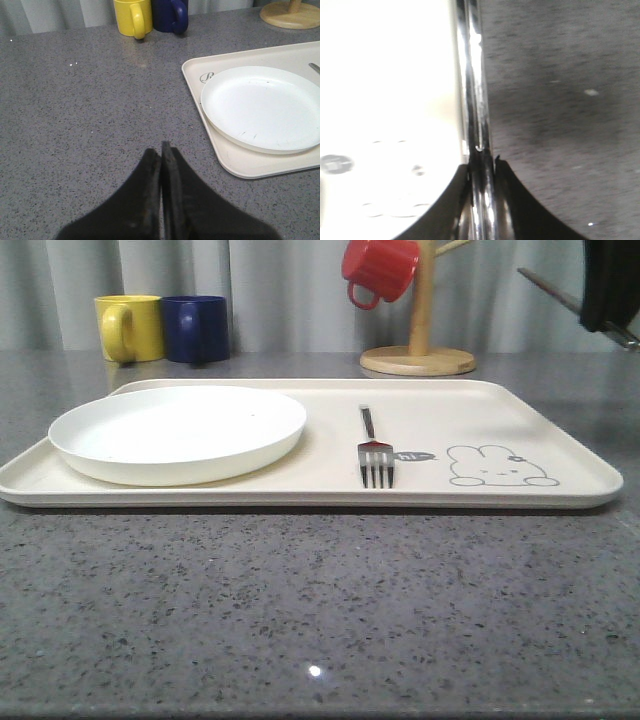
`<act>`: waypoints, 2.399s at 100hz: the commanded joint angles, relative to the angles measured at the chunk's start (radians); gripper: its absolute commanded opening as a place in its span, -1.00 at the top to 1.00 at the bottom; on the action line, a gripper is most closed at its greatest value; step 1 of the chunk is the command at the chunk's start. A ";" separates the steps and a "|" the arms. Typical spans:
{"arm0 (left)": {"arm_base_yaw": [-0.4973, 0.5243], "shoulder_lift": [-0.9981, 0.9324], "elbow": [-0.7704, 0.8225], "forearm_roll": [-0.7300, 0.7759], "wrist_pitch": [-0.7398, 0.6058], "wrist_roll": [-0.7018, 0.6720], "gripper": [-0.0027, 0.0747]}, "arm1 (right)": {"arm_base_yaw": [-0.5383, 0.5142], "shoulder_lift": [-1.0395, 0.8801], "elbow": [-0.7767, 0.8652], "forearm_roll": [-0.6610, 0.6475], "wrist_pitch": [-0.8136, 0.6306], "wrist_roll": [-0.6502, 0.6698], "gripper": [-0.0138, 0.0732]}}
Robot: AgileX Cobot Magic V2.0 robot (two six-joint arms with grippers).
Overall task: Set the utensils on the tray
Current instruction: 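Grasp the steel chopsticks with the right gripper and carry them over, then lay the chopsticks on the tray beside the fork and release, then grasp the steel spoon with the right gripper and carry it over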
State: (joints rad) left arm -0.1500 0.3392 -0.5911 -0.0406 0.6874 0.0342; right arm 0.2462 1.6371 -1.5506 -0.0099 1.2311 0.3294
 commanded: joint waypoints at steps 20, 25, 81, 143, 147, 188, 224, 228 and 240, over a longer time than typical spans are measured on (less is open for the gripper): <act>-0.006 0.007 -0.027 -0.012 -0.073 -0.006 0.98 | 0.181 0.045 -0.035 -0.003 -0.033 0.226 0.83; -0.006 0.007 -0.027 -0.012 -0.073 -0.006 0.98 | 0.201 0.064 -0.035 -0.001 -0.038 0.241 0.83; -0.006 0.007 -0.027 -0.012 -0.073 -0.006 0.98 | 0.241 0.181 -0.035 0.000 -0.038 0.306 0.63; -0.006 0.007 -0.027 -0.012 -0.073 -0.006 0.98 | 0.166 0.005 -0.037 -0.051 -0.011 0.020 -0.27; -0.006 0.007 -0.027 -0.012 -0.073 -0.006 0.98 | 0.145 -0.005 -0.037 -0.064 0.015 -0.024 -0.27; -0.006 0.007 -0.027 -0.012 -0.073 -0.006 0.98 | -0.214 -0.022 -0.035 -0.073 0.076 -0.239 -0.27; -0.006 0.007 -0.027 -0.012 -0.073 -0.006 0.98 | -0.483 0.022 -0.031 -0.063 0.051 -0.321 -0.27; -0.006 0.007 -0.027 -0.012 -0.073 -0.006 0.98 | -0.498 0.034 -0.029 -0.052 0.036 -0.321 -0.27; -0.006 0.007 -0.027 -0.012 -0.073 -0.006 0.98 | -0.511 0.069 -0.013 -0.040 -0.010 -0.329 -0.27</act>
State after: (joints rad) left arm -0.1500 0.3392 -0.5911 -0.0406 0.6874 0.0342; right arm -0.2565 1.7262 -1.5482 -0.0601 1.2323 0.0206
